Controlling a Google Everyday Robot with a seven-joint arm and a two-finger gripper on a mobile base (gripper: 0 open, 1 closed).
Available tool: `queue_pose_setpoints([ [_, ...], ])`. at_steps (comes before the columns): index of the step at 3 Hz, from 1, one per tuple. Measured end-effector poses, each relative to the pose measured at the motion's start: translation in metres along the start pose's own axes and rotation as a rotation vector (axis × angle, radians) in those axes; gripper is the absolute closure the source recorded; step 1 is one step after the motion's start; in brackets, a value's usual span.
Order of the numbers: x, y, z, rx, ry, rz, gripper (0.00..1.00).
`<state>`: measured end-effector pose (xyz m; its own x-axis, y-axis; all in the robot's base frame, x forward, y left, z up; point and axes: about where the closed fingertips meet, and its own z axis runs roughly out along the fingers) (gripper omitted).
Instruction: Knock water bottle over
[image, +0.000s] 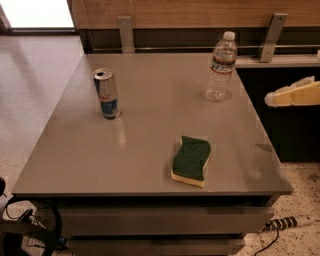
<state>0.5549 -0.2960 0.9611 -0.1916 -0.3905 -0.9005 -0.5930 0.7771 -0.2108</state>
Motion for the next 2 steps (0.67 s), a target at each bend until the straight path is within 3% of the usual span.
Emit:
queue_pose_setpoints([
  [1, -0.0246, -0.0369, 0.0232, 0.081, -0.169, 0.055, 0.00],
  [2, -0.0287, -0.0399, 0.0329, 0.085, -0.195, 0.068, 0.00],
])
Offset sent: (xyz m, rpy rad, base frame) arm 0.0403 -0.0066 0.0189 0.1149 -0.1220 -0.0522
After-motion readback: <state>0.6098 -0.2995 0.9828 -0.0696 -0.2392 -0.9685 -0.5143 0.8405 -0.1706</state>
